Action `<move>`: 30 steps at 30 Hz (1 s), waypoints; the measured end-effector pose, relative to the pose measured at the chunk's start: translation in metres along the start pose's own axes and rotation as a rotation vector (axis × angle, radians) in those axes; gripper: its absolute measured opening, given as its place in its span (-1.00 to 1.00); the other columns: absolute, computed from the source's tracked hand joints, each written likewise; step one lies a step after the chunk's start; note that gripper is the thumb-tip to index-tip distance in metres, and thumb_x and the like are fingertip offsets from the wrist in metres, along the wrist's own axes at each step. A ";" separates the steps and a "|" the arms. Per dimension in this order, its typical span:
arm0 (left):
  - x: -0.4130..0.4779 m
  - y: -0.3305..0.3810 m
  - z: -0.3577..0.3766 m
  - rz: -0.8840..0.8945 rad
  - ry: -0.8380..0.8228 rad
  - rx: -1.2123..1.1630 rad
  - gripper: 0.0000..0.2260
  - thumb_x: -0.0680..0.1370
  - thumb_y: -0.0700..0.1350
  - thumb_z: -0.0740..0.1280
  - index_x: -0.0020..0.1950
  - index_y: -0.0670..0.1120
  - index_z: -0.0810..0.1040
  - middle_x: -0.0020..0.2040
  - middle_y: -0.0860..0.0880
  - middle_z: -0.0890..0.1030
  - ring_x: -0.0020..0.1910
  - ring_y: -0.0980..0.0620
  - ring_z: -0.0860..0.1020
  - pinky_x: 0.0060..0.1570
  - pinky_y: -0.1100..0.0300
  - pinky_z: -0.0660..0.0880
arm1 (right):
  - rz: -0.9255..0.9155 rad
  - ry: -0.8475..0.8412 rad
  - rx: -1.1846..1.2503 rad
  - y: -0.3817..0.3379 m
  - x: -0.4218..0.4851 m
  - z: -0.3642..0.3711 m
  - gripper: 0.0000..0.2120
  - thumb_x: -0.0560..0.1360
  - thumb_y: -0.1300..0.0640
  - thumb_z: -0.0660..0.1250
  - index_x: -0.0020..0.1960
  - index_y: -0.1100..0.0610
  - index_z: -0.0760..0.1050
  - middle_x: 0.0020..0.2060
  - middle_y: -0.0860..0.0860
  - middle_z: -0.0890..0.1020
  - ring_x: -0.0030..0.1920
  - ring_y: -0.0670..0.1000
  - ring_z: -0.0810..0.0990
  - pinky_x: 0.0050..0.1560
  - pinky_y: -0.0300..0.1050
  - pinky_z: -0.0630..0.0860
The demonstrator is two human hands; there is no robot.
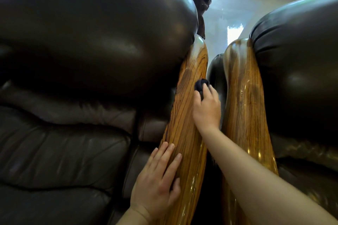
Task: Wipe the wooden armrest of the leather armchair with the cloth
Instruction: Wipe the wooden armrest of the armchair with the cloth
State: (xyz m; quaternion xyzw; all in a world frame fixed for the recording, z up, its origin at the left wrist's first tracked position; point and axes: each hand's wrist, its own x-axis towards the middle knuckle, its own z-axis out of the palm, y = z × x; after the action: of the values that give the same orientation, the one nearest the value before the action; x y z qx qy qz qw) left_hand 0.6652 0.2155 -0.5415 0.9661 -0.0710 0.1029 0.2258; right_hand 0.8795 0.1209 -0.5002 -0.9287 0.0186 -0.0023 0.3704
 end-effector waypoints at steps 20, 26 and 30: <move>0.001 -0.002 0.000 -0.013 0.022 -0.027 -0.46 0.49 0.00 0.31 0.47 -0.03 0.37 0.54 -0.08 0.29 0.56 -0.07 0.20 0.53 0.00 0.12 | -0.456 -0.175 -0.480 -0.023 0.075 0.016 -0.59 0.63 -0.20 0.04 0.43 -0.20 0.39 0.57 -0.03 0.24 0.59 0.21 0.05 0.52 0.28 0.07; 0.002 0.000 -0.002 -0.018 -0.021 -0.004 -0.48 0.48 -0.04 0.32 0.45 -0.07 0.42 0.52 -0.14 0.33 0.56 -0.11 0.21 0.47 -0.12 0.25 | -0.910 -0.297 -0.464 0.021 -0.012 -0.015 -0.65 0.65 -0.18 0.09 0.34 -0.18 0.49 0.45 -0.10 0.44 0.53 0.07 0.26 0.54 0.21 0.07; 0.000 0.000 0.000 -0.023 -0.014 -0.024 -0.47 0.49 -0.03 0.31 0.46 -0.06 0.38 0.54 -0.12 0.31 0.56 -0.10 0.20 0.50 -0.08 0.19 | -0.758 -0.237 -0.471 0.003 0.039 -0.006 -0.60 0.63 -0.18 0.09 0.41 -0.15 0.45 0.51 -0.02 0.36 0.55 0.14 0.20 0.49 0.25 0.18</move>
State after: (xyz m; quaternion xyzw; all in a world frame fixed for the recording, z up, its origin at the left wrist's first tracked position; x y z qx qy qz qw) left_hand 0.6657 0.2158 -0.5414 0.9648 -0.0627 0.0926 0.2382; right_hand 0.9184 0.1131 -0.4979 -0.9227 -0.3647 -0.0268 0.1222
